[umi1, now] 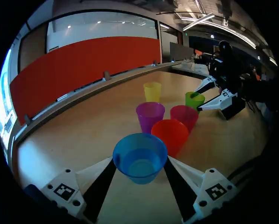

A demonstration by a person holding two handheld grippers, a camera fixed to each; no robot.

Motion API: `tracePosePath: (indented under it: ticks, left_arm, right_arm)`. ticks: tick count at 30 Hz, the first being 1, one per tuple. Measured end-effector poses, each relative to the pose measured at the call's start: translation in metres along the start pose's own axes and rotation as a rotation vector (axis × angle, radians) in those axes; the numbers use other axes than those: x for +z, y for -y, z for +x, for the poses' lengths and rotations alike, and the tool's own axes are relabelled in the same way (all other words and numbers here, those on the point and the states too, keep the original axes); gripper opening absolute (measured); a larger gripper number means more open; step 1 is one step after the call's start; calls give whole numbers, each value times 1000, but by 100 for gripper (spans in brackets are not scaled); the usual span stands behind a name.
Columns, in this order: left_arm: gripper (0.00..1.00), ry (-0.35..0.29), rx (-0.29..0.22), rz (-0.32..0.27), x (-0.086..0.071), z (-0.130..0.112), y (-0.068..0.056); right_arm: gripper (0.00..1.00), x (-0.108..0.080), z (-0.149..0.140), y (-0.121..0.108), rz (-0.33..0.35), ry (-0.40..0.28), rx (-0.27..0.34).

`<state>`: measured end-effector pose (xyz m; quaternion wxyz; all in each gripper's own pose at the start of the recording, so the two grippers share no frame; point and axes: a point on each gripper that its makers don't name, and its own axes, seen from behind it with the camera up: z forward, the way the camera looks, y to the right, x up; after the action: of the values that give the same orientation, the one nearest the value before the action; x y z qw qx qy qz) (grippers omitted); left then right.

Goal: Pour water

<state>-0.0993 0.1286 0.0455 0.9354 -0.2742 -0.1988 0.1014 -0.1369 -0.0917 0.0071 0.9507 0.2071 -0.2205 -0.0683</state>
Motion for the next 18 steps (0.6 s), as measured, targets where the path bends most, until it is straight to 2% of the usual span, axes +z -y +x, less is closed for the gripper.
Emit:
tracePosePath:
  ticks: [2, 9, 18]
  left_arm:
    - [85, -2, -2, 1, -1, 0, 0]
    - [85, -13, -12, 6, -3, 2, 1]
    - [85, -35, -26, 18, -10, 6, 1]
  right_arm:
    - [90, 0, 0, 1, 5, 3, 15]
    - [89, 0, 2, 3, 16, -16, 47]
    - [88, -7, 26, 9, 23, -107, 62]
